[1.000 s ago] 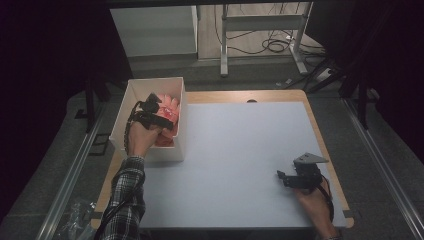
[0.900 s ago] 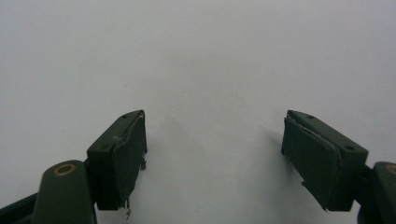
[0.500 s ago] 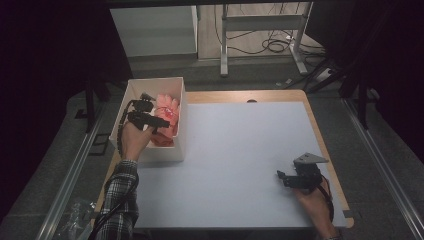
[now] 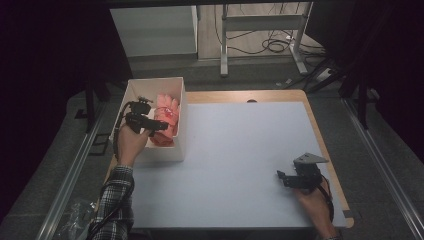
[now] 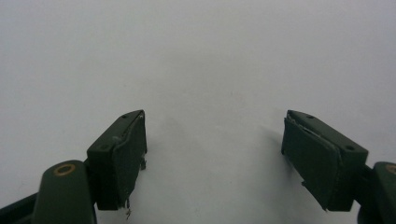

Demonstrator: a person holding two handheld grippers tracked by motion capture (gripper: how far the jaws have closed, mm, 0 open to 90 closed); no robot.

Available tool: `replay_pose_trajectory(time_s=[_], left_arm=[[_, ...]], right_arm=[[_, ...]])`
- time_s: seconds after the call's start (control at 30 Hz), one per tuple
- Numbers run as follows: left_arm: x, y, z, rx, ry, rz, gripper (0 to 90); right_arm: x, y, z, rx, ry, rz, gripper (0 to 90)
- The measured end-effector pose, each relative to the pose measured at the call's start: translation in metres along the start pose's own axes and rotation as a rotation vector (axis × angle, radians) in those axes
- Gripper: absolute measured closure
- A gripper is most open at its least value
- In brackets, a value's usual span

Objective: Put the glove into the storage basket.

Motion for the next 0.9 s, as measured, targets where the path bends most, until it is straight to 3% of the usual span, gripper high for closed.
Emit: replay_pose_trajectory(time_s=[0.37, 0.9], left_arm=[[0.015, 0.006, -0.012, -0.059, 0.073, -0.006, 2.8], [0.029, 0.02, -0.032, -0.121, 0.131, -0.042, 2.8]], right_arm=[[0.0, 0.0, 0.0, 0.0, -0.001, 0.0, 22.5], [0.0, 0.0, 0.0, -0.001, 0.001, -0.002, 22.3]])
Point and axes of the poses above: each handheld gripper's, and its own axes: x roughly backward along the jaws, z roughly out of its top, y roughly to its right, the point moved 3 cm from there along -x, roughly forward along the jaws, and after that the axes turned 1 degree about y, right-handed, at the moved point
